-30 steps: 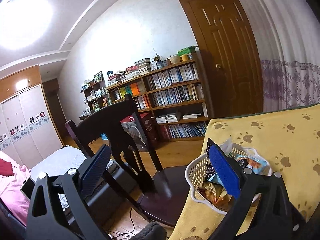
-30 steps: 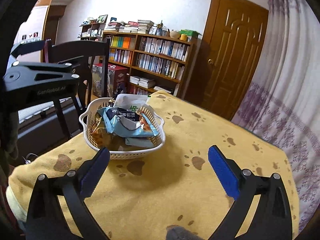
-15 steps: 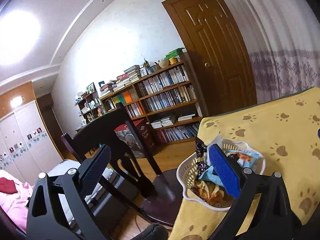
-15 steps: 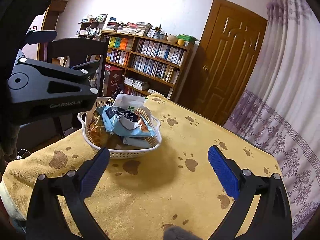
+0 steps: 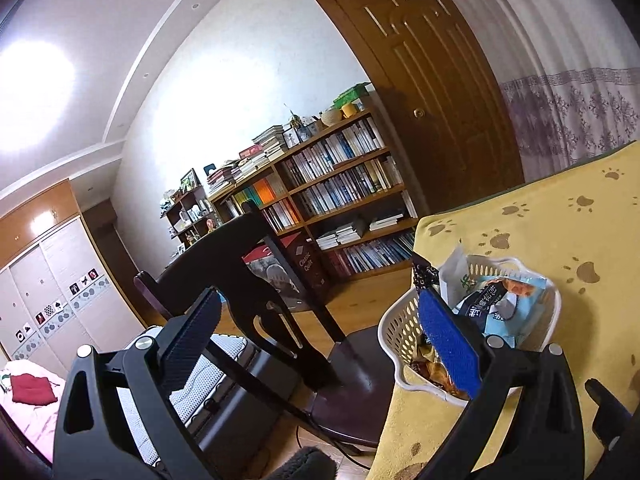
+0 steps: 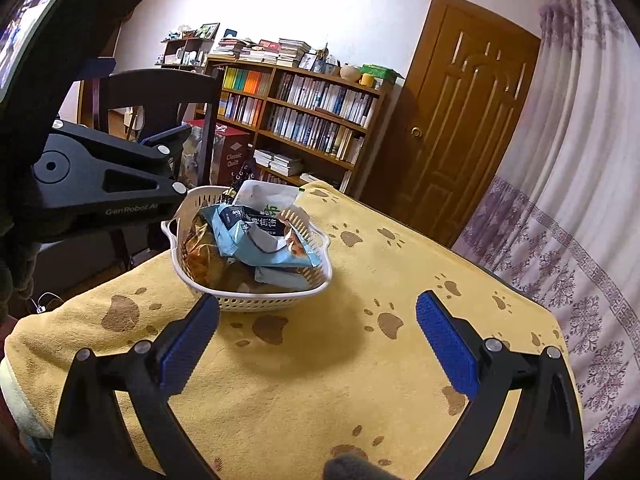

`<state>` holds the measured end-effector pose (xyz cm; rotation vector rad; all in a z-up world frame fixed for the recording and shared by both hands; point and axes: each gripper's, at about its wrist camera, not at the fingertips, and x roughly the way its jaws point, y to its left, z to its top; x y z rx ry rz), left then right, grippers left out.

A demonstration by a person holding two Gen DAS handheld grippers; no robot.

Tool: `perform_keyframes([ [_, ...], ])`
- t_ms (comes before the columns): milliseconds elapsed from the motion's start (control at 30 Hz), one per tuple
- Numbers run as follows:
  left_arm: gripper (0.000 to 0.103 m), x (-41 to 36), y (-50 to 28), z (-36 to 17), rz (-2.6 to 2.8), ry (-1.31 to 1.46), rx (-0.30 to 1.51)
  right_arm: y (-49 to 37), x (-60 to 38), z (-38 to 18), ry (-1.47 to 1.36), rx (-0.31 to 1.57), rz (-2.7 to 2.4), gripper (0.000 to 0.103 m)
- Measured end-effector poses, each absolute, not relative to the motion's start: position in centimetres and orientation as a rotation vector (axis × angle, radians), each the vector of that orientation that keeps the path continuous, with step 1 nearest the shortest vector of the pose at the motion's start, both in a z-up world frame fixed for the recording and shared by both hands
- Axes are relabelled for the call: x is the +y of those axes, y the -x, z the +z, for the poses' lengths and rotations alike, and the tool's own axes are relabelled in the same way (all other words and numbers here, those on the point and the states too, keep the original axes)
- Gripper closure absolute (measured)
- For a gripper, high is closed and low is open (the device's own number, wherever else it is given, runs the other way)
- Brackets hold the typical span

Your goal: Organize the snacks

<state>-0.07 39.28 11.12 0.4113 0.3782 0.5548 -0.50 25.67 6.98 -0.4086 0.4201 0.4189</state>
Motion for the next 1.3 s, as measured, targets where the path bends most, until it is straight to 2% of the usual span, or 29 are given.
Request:
perform_keyframes([
  [1300,0.003,38.0,-1.1,9.2,0.507,-0.501,0.408,-0.4,24.8,7.1,0.331,0.453,0.434,0.005],
])
